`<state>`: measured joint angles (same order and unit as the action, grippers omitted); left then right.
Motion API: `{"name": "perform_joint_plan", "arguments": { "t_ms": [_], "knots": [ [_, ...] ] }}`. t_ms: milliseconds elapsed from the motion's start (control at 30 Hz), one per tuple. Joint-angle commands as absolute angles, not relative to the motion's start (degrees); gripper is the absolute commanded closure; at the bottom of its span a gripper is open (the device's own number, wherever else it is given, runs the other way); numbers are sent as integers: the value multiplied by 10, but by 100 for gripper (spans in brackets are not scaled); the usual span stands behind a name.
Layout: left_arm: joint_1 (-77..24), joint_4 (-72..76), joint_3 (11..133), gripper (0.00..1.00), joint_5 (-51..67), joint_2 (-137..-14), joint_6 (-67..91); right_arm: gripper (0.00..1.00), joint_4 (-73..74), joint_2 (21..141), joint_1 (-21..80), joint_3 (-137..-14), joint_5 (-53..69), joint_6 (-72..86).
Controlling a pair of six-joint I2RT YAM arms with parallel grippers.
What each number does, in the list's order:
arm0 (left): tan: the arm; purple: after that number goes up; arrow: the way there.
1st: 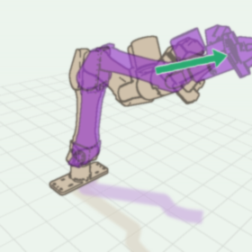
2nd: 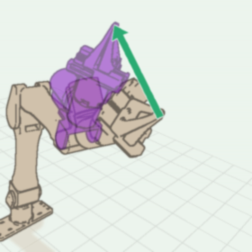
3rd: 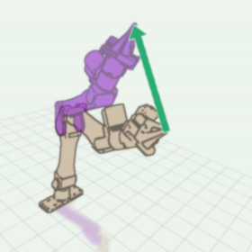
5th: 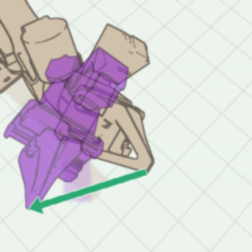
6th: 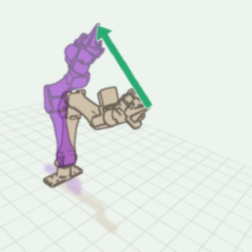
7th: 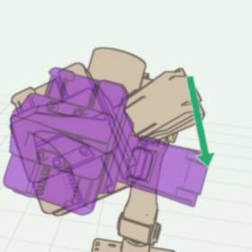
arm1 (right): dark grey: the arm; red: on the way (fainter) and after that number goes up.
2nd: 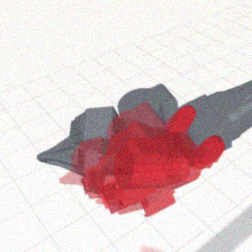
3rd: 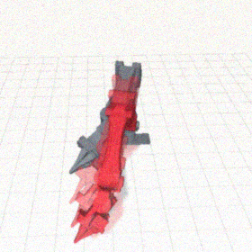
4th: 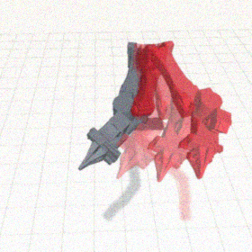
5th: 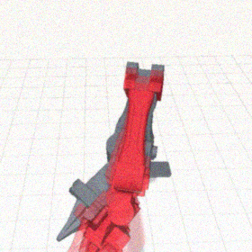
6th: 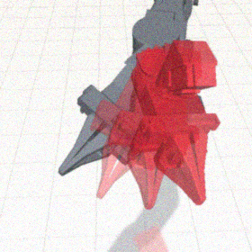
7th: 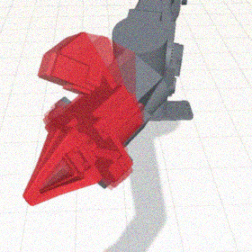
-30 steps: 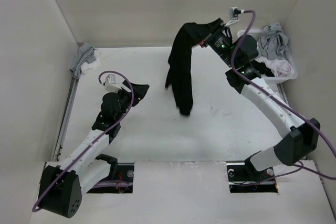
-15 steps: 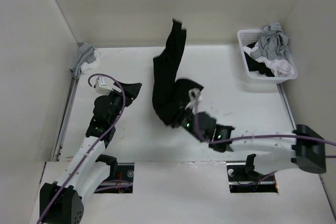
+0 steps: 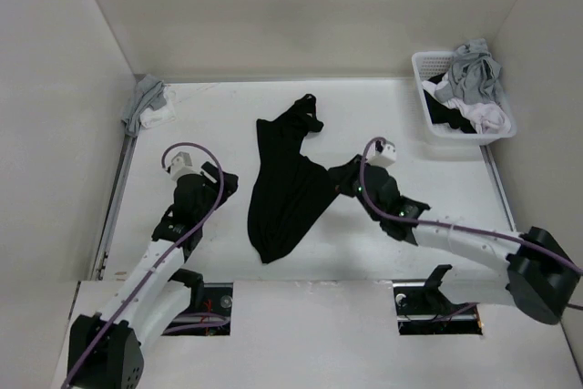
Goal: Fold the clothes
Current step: Flatten the tank top out
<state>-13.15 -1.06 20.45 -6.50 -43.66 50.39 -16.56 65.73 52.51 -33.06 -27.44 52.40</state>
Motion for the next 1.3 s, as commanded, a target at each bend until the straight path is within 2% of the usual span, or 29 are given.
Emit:
{"name": "perform_joint_plan", "arguments": {
  "t_ms": [0,67,200,333,500,933,1033,1133,1267],
  "knots": [
    [-166,-26,191,41,-108,-487,475,75,-71,734,425,-369,-192,461],
    [-195,-17,192,45,-108,-524,470,58,-72,772,392,-376,-176,448],
    [-242,-18,202,57,-112,-571,459,50,-77,841,352,-401,-152,427],
    [-256,-12,194,59,-105,-599,465,49,-80,894,342,-427,-127,419],
    [-266,-7,194,59,-98,-622,462,54,-65,913,339,-444,-130,423],
    [-267,23,191,63,-29,-657,461,54,21,948,341,-471,-192,426],
    [-264,21,183,63,-11,-646,467,57,19,967,352,-475,-191,434],
    [-261,29,177,66,3,-636,476,67,-1,984,352,-474,-189,444],
    [-256,49,173,85,3,-629,484,91,-46,971,353,-452,-172,459]
  ]
}}
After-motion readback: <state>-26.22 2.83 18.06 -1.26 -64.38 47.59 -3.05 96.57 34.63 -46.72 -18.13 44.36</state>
